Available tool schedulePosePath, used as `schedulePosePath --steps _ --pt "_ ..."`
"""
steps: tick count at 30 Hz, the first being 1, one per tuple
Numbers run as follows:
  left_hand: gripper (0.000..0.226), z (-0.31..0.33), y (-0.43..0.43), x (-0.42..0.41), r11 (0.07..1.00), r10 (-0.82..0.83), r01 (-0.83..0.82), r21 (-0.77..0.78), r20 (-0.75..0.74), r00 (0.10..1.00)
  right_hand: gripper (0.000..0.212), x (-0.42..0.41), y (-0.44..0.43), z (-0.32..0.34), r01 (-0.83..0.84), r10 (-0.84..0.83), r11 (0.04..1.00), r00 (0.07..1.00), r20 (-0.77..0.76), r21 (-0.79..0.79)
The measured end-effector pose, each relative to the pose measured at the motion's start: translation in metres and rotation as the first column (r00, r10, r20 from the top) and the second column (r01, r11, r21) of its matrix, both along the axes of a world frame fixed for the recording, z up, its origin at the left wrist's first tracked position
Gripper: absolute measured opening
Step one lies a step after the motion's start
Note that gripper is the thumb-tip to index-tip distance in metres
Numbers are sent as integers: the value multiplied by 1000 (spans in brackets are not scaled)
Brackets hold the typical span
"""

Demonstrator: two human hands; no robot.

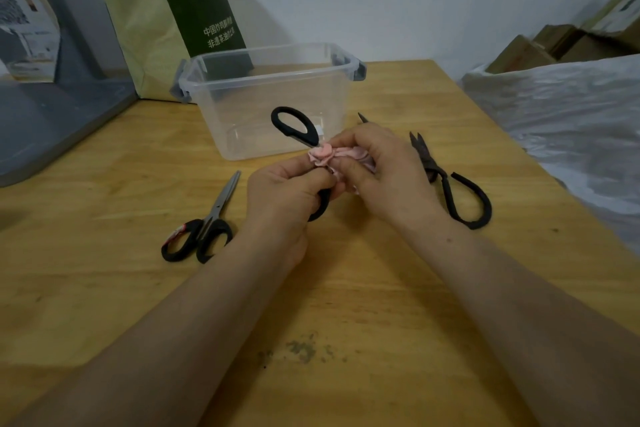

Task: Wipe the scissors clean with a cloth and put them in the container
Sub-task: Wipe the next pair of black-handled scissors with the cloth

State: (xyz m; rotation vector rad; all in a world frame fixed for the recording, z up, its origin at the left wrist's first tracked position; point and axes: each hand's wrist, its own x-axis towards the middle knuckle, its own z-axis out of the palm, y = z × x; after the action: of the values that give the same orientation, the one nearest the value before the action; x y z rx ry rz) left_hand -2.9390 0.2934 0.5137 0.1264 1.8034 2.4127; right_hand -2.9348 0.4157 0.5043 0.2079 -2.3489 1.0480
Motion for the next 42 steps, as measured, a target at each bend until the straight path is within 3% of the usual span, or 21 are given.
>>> schedulePosePath --steps 11,13,17,23,27,34,39,40,42 --pt "24 -1 5 6 999 -6 4 -38 -58 998 19 2 -14 5 142 -144 986 990 13 89" --pt "26 -1 7 6 1000 -3 3 -19 -25 1000 20 -2 -7 4 184 -184 983 982 29 25" --pt "25 -2 8 2 999 -9 7 37 54 998 18 -8 10 -3 192 -200 942 980 0 -277" --pt "22 -5 3 -5 998 -35 33 46 46 998 26 -5 3 -5 29 -27 999 998 51 -28" --pt "21 -7 0 -9 996 -49 41 84 95 994 18 -8 11 -6 -9 9 1000 1000 0 -15" --pt "27 -4 -1 -6 995 -58 45 93 142 988 18 -5 20 -5 -53 68 985 994 -88 166" --pt "19 -1 -2 -5 994 -39 22 107 161 986 21 -4 24 -4 -12 26 982 997 -68 190" --pt "18 -2 -2 -5 994 -23 4 111 173 985 21 -4 26 -5 17 -9 986 999 -50 164" --pt "17 -2 -2 -5 993 -7 -15 117 183 983 20 -4 29 -2 79 -79 996 997 -6 -33"
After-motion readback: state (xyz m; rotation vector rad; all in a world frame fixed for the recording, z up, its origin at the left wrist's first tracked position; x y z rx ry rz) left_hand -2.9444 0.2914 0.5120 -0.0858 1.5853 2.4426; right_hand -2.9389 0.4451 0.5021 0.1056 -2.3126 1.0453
